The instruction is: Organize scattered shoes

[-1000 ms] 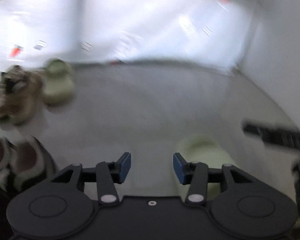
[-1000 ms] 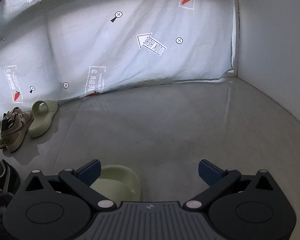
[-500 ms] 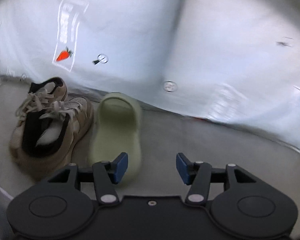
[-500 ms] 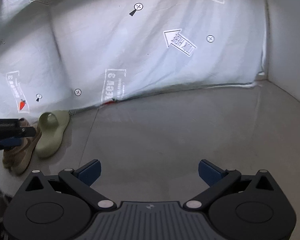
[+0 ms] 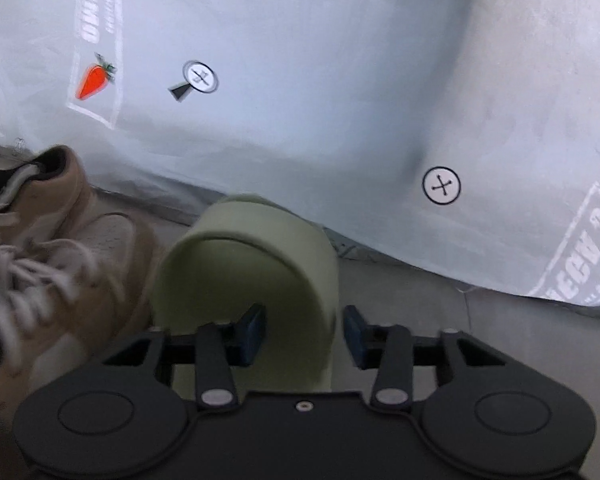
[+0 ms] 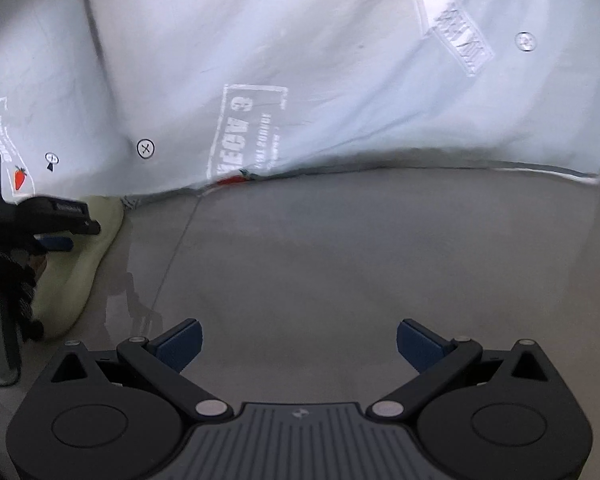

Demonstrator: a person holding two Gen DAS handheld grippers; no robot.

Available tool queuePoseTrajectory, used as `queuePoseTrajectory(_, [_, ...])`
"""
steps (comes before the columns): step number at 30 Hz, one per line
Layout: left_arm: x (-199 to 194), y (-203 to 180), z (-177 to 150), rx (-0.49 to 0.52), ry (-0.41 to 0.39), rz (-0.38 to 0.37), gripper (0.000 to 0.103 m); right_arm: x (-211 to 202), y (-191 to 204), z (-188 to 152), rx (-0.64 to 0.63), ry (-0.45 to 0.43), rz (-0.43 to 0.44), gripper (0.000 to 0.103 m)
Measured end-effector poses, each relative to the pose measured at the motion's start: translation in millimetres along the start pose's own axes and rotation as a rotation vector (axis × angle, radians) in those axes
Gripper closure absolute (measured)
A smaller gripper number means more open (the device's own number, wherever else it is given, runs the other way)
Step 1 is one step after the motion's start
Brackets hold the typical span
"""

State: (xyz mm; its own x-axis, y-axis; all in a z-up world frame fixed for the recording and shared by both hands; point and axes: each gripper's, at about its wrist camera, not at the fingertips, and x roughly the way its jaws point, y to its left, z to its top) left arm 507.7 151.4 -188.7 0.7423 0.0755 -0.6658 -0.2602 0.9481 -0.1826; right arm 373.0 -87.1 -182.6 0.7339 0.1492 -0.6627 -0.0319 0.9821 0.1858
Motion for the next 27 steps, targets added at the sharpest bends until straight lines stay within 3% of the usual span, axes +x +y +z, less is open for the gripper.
queuePoseTrajectory(4, [-4.1,-0.5,0.0,-0.001,0.028,-0.015,0.069,11.6,8.7,12.8,-0.015,-0.033,0.014,0.0])
queuePoseTrajectory(11, [-35.3,-16.0,-22.9,0.016,0.093,-0.05,0.073,-16.4,11.6,7.2,-0.01,-0.031,0.002,0.0])
queuePoseTrajectory(21, [-112.2,-45.4,-96.7,0.129,0.17,-0.12,0.073,-100.5,-3.0,-21.8,0.037,-0.055,-0.049,0.0])
queuePoseTrajectory(27, [-168.0,-45.7,-149.3,0.157,0.218,-0.188,0.073,-169.0,-25.1,-47.1,0.06,-0.147,-0.082,0.0])
